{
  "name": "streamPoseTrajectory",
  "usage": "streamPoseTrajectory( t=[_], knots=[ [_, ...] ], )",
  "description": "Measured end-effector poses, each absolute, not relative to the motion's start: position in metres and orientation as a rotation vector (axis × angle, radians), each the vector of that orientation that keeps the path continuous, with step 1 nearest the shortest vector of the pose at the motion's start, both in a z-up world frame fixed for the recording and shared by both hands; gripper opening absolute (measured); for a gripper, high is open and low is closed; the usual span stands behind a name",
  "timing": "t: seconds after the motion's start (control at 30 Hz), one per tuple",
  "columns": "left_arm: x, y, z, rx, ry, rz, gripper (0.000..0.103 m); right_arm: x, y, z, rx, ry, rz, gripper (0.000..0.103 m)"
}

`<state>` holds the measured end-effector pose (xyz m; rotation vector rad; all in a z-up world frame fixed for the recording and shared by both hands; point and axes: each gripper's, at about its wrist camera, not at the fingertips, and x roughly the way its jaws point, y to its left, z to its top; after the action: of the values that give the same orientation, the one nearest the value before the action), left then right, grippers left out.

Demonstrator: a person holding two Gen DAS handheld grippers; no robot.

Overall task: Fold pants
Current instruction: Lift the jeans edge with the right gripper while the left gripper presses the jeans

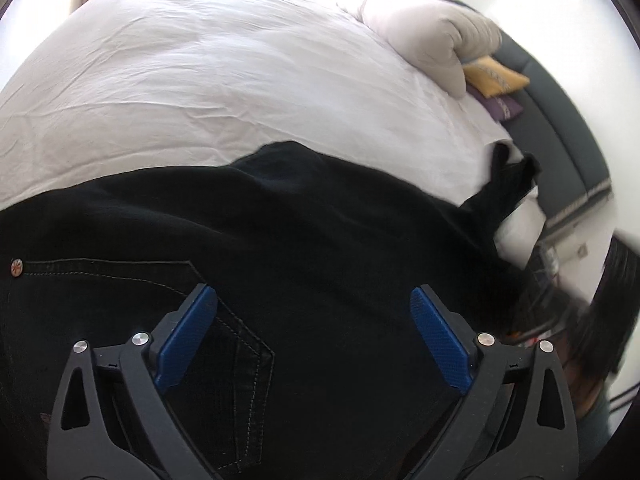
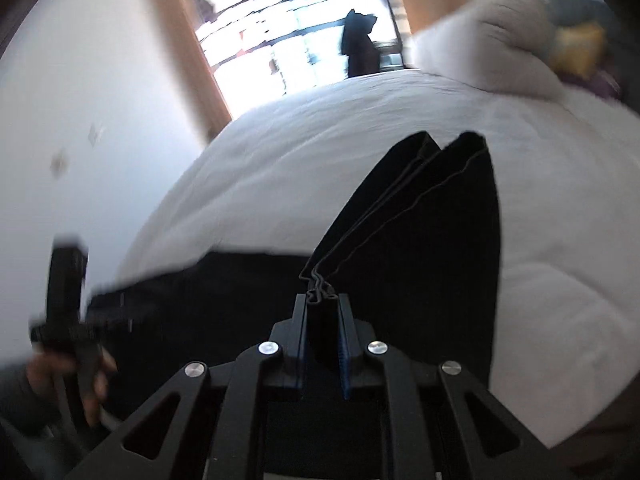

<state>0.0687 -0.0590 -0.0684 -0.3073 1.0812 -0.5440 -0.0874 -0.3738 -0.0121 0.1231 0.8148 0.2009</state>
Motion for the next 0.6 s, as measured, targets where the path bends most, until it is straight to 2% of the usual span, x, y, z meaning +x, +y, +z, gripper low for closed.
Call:
streamPoseTrajectory(
  t=[0.1, 0.2, 0.6],
  knots=[
    [0.07, -0.051, -0.068, -0.372, 1.076, -0.545, 0.099, -0.089, -0.293, -0.047, -0.079, 0.91, 0.313, 0.014],
    [0.07, -0.05, -0.07, -0.411, 1.078, -0.551, 0.101, -0.089, -0.274, -0.063, -0.047, 0.936, 0.317, 0.014],
    [0.079, -0.082, -0.091, -0.583, 1.249, -0.653, 0.101, -0.122, -0.258, -0.028, -0.129, 0.821, 0.379, 0.014]
  ],
)
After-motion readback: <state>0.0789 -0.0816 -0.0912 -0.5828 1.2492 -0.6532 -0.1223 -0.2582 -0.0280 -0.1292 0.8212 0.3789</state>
